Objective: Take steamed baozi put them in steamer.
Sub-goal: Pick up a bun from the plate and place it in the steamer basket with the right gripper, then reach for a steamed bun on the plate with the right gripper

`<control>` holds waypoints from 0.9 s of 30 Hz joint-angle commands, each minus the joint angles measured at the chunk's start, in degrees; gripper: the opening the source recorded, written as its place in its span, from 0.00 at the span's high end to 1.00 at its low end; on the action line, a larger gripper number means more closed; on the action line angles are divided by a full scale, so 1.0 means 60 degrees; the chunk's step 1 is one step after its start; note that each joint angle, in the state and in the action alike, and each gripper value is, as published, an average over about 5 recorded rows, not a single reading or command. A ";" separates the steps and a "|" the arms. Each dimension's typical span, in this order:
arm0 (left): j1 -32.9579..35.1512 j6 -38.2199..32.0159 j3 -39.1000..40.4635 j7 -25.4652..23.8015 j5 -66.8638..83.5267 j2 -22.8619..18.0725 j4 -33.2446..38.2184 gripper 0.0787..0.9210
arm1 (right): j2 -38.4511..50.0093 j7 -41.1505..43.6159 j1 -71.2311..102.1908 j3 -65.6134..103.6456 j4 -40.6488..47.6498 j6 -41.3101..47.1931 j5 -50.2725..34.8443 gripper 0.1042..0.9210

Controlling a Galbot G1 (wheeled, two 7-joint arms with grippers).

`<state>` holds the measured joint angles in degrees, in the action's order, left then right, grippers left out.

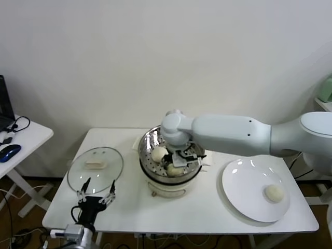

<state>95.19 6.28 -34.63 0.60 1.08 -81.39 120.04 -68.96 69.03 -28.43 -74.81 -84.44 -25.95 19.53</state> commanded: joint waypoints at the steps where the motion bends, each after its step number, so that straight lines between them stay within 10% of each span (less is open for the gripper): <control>1: -0.0028 0.0022 0.0010 0.0009 -0.0009 0.0004 0.0012 0.12 | 0.0030 0.0039 -0.0055 0.0166 0.0014 -0.0023 -0.0049 0.13; 10: -0.0160 0.0059 0.0051 0.0020 0.0076 0.0036 0.0075 0.12 | 0.0972 0.0416 -0.1139 0.0927 0.0118 0.0168 -0.0935 0.12; 20: -0.0323 -0.0008 0.0109 -0.0007 0.0238 0.0076 0.0069 0.12 | 0.3785 0.0623 -0.2827 -0.0570 0.1252 0.4611 -0.6051 0.12; 27: -0.0349 -0.0048 0.0144 -0.0017 0.0228 0.0050 0.0139 0.12 | 0.6034 0.0457 -0.1979 -0.0597 0.1535 0.5508 -0.6362 0.12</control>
<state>93.23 6.24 -33.77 0.63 2.06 -80.99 120.70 -50.88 71.99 -39.91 -75.26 -78.74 -7.19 -4.63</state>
